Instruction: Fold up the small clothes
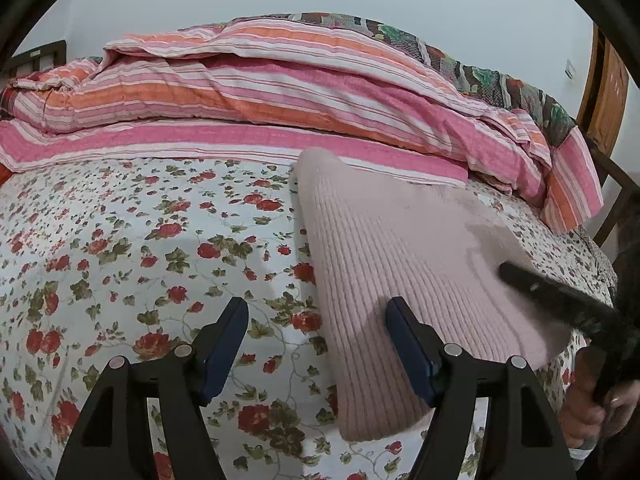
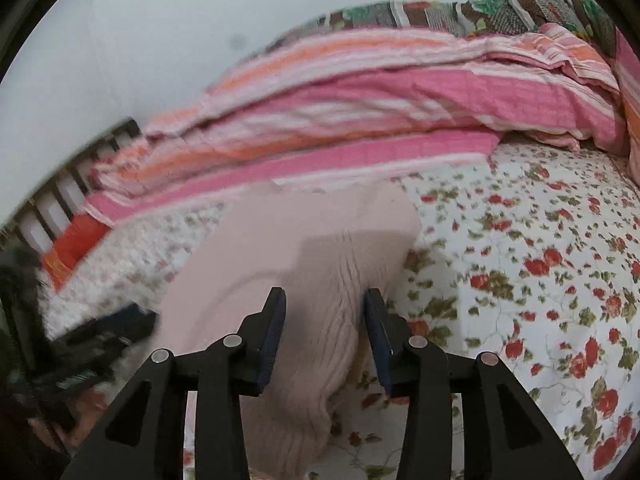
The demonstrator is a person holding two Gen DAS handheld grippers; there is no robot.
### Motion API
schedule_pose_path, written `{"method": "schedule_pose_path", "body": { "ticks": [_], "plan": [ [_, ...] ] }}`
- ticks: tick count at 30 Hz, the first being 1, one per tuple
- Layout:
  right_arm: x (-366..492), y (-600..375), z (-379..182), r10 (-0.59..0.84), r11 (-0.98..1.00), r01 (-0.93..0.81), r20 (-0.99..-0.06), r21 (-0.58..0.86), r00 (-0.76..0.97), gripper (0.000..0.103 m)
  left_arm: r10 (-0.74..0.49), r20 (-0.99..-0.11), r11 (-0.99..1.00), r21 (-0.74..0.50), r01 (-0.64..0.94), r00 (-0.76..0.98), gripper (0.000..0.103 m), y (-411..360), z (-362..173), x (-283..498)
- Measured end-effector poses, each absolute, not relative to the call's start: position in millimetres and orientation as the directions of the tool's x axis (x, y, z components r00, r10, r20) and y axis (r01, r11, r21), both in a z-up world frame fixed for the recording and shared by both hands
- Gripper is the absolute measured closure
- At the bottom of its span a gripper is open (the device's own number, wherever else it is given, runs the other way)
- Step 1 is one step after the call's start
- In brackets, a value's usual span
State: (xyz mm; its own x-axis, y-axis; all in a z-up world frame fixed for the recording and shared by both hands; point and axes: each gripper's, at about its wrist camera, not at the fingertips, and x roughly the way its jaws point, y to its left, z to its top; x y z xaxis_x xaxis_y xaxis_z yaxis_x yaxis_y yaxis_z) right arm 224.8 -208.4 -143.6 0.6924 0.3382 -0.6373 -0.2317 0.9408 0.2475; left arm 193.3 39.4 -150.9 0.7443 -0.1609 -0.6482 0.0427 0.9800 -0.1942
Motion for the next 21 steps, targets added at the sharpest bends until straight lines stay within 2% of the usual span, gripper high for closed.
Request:
{"method": "schedule_pose_path", "body": {
  "ticks": [1, 3, 4, 8, 10, 17, 19, 21],
  "plan": [
    [226.3, -207.0, -147.9, 0.329, 0.944, -0.227, -0.649, 0.239, 0.686, 0.066, -0.165, -0.648, 0.98, -0.195, 0.047, 0.743, 0.032, 39.3, -151.1, 193.0],
    [222.2, -209.2, -152.1, 0.341, 0.94, -0.234, -0.62, 0.25, 0.707, 0.082, -0.173, -0.648, 0.978, -0.2, 0.054, 0.741, 0.032, 39.8, -151.3, 192.2],
    [218.5, -208.1, -152.0, 0.325, 0.945, -0.235, -0.61, 0.226, 0.722, 0.084, -0.176, -0.649, 0.978, -0.2, 0.056, 0.74, 0.032, 40.5, -151.0, 192.0],
    [212.3, -199.1, -151.7, 0.27, 0.963, -0.226, -0.622, 0.15, 0.735, 0.085, -0.177, -0.651, 0.979, -0.193, 0.065, 0.738, 0.032, 40.8, -149.9, 190.0],
    [213.2, -201.2, -150.9, 0.272, 0.962, -0.214, -0.631, 0.167, 0.727, 0.085, -0.182, -0.653, 0.978, -0.194, 0.069, 0.736, 0.032, 41.3, -149.6, 188.1],
    [193.4, -208.2, -143.1, 0.264, 0.965, -0.187, -0.651, 0.186, 0.711, 0.082, -0.184, -0.658, 0.98, -0.182, 0.083, 0.73, 0.03, 42.2, -152.2, 178.3],
    [179.7, -216.4, -136.7, 0.284, 0.958, -0.182, -0.627, 0.223, 0.725, 0.076, -0.188, -0.661, 0.979, -0.186, 0.085, 0.727, 0.027, 41.5, -153.3, 172.4],
    [163.6, -226.6, -128.9, 0.286, 0.954, -0.163, -0.605, 0.251, 0.743, 0.059, -0.188, -0.662, 0.979, -0.184, 0.086, 0.726, 0.025, 39.6, -153.1, 165.3]
  ]
}}
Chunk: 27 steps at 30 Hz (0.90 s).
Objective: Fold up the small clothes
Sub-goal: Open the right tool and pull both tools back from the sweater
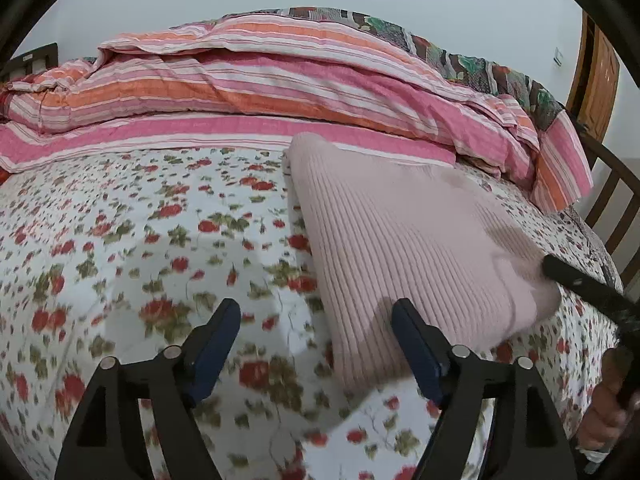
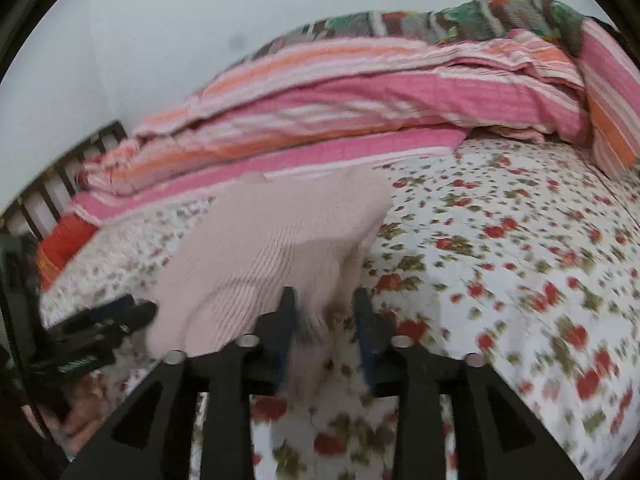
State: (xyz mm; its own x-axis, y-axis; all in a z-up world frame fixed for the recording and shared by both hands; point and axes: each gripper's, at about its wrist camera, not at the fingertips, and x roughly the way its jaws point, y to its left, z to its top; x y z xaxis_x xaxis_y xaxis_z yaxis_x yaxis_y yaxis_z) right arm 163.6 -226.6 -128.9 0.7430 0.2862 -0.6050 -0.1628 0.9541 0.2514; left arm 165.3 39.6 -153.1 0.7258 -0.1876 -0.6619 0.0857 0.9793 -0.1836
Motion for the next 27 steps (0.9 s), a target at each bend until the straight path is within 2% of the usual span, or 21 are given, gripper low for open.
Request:
{"method": "schedule_pose_path", "body": {
  "ticks": [3, 5, 8, 13, 17, 18, 21, 27],
  "plan": [
    [144.9, -235.0, -116.6, 0.266, 0.96, -0.144, -0.614, 0.242, 0.743, 0.046, -0.145, -0.663, 0.987, -0.153, 0.057, 0.734, 0.024, 33.3, -146.8, 154.8],
    [133.4, -238.7, -105.5, 0.213, 0.975, -0.119, -0.633, 0.187, 0.744, 0.042, -0.156, -0.663, 0.984, -0.169, 0.056, 0.732, 0.021, 28.3, -138.0, 144.5],
    [115.3, -241.5, -87.6, 0.142, 0.989, -0.087, -0.63, 0.117, 0.763, 0.037, -0.113, -0.639, 0.991, -0.129, 0.039, 0.761, 0.01, 15.8, -120.4, 123.6],
    [87.3, -251.2, -57.1, 0.127, 0.991, -0.076, -0.605, 0.108, 0.786, 0.028, -0.078, -0.633, 0.996, -0.083, 0.032, 0.77, 0.007, -1.8, -81.3, 91.9],
    [64.0, -258.1, -35.2, 0.136, 0.989, -0.078, -0.58, 0.124, 0.803, 0.009, -0.047, -0.606, 0.998, -0.058, 0.015, 0.794, 0.002, -8.6, -52.9, 70.5],
    [59.2, -259.5, -31.3, 0.135, 0.989, -0.076, -0.572, 0.126, 0.809, 0.006, -0.044, -0.598, 0.998, -0.056, 0.013, 0.801, 0.001, -10.8, -45.3, 62.7],
    [42.1, -262.9, -18.9, 0.118, 0.991, -0.068, -0.544, 0.112, 0.831, 0.0, -0.036, -0.586, 0.999, -0.049, 0.009, 0.81, 0.001, -14.8, -32.1, 49.3],
    [17.8, -263.1, -5.0, 0.103, 0.994, -0.071, -0.531, 0.081, 0.841, 0.0, -0.049, -0.577, 0.997, -0.073, 0.009, 0.815, 0.001, -19.3, -16.2, 29.9]
  ]
}}
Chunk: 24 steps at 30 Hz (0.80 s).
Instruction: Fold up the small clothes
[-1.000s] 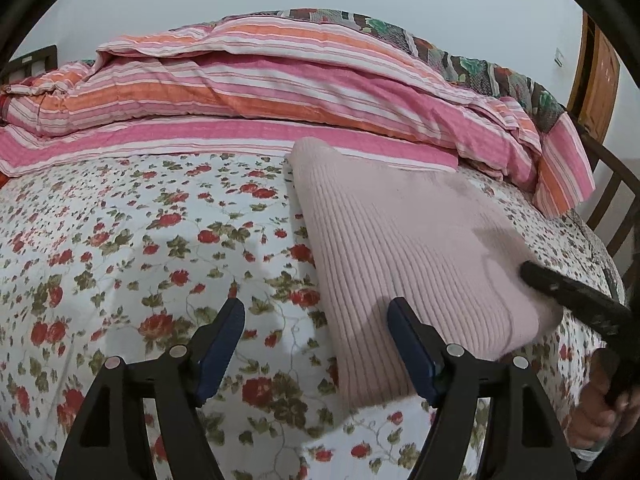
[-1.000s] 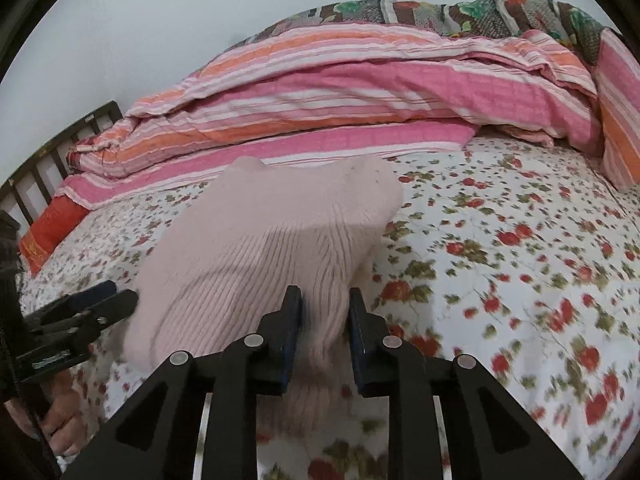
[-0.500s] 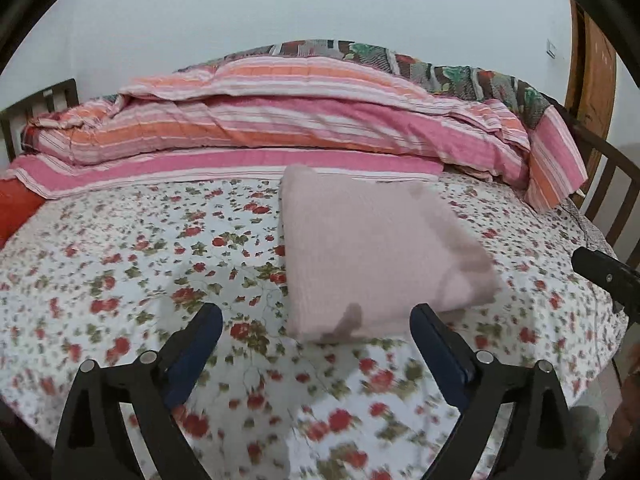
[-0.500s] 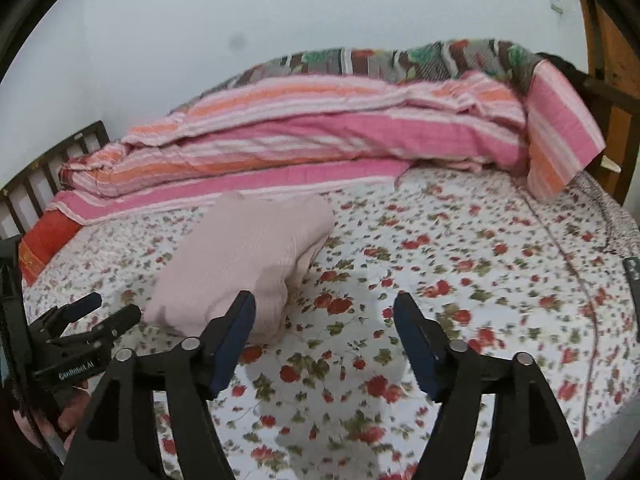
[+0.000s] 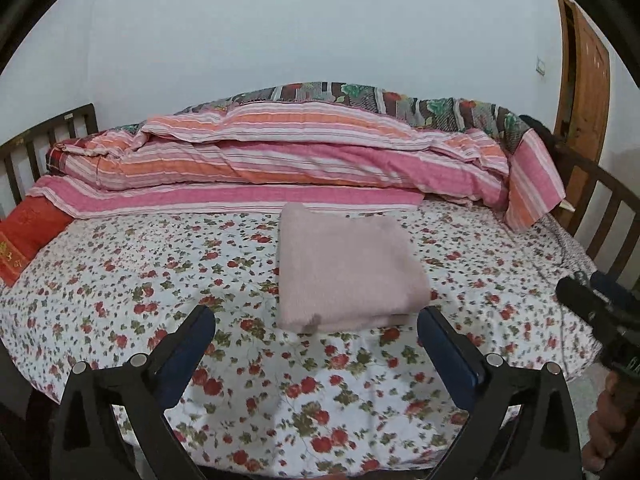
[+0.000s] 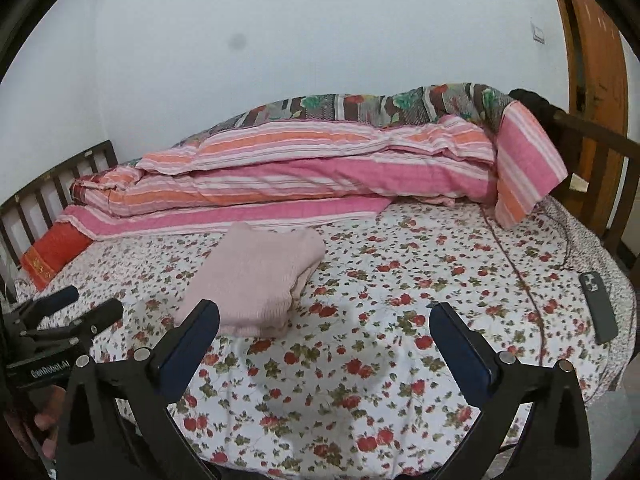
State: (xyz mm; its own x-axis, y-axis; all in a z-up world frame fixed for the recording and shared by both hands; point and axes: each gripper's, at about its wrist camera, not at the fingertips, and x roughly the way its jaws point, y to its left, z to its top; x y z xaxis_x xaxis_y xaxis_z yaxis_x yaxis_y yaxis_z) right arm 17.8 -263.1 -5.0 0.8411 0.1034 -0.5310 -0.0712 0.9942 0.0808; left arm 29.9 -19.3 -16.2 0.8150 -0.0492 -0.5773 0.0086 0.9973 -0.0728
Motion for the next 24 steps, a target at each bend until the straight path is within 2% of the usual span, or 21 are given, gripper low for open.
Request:
{"method": "schedule_pose_path", "body": {
  "ticks": [24],
  "plan": [
    [-1.1, -260.8, -1.1, 0.036, 0.998, -0.008, -0.543, 0.054, 0.839, 0.0, -0.017, -0.563, 0.998, -0.066, -0.024, 0.826, 0.001, -16.3, -6.4, 14.2]
  ]
}}
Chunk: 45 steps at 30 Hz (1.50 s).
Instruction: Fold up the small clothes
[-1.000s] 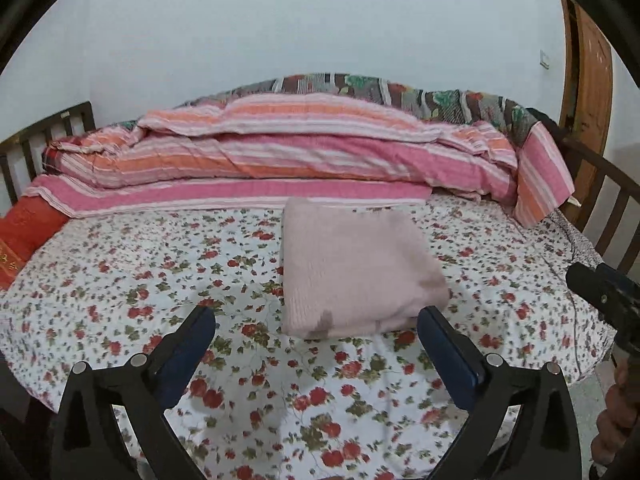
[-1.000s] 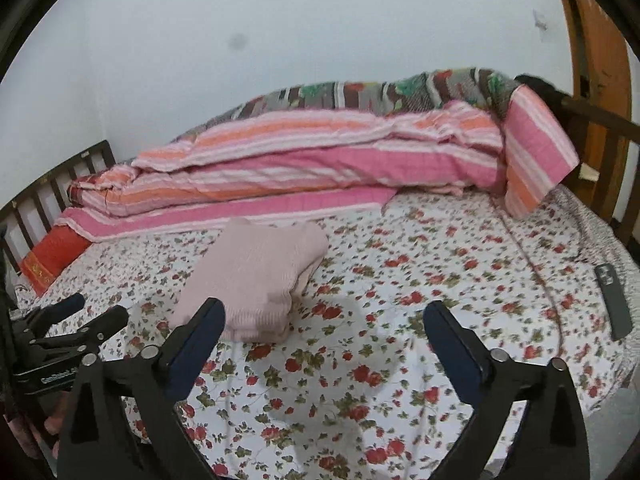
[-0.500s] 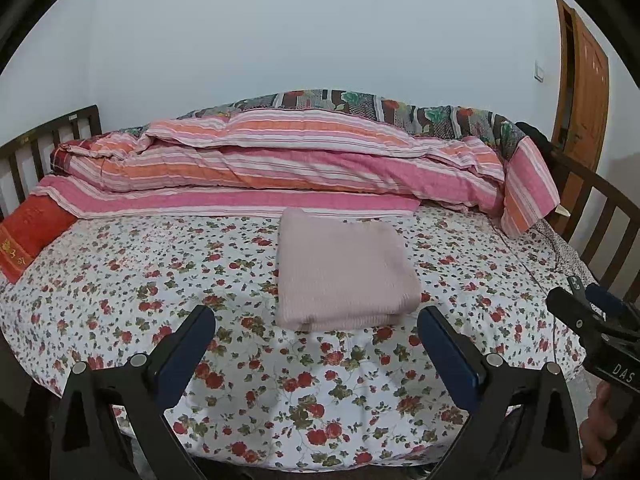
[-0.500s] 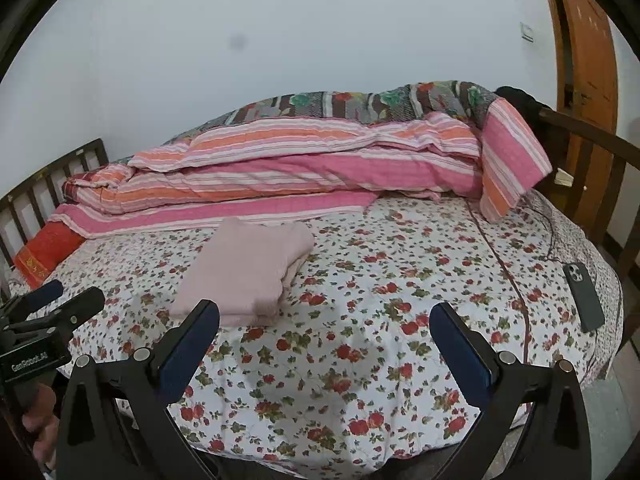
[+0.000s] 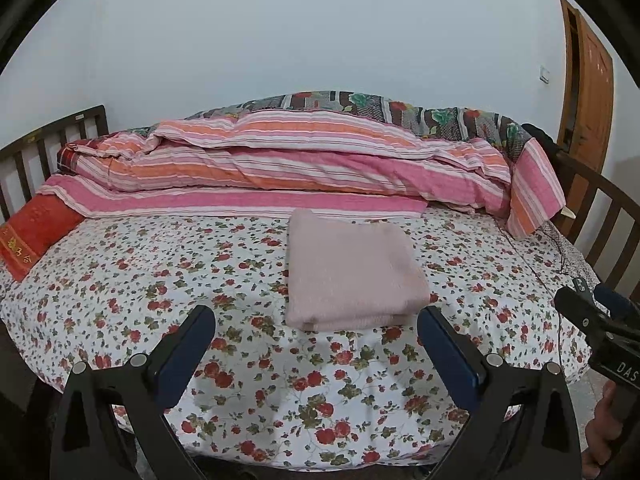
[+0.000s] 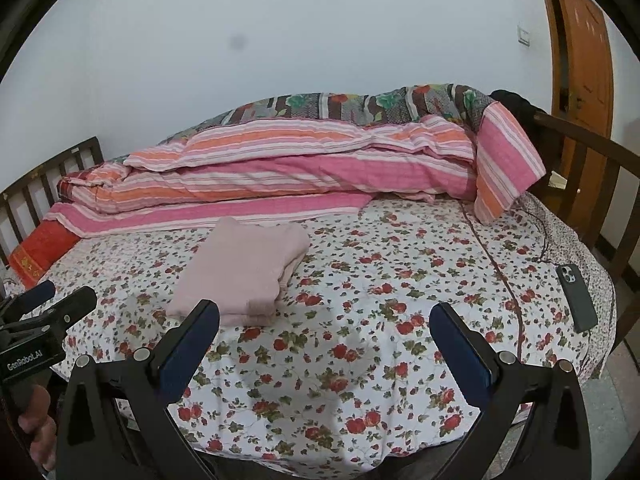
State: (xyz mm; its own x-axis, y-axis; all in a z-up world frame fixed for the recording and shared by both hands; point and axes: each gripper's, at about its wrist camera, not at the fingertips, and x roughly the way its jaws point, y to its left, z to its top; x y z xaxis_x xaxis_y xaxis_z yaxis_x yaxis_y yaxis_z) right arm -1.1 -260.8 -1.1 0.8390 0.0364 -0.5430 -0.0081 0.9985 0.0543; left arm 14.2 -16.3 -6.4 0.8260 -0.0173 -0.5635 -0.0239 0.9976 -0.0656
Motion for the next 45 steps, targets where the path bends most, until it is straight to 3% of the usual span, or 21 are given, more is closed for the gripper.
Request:
{"method": "schedule_pose_path", "body": {
  "ticks": [45],
  "plan": [
    [-4.5, -261.7, 5.2, 0.034, 0.999, -0.007, -0.535, 0.053, 0.844, 0.0, -0.012, -0.561, 0.998, -0.061, -0.026, 0.828, 0.001, -15.6, -3.8, 13.5]
  ]
}}
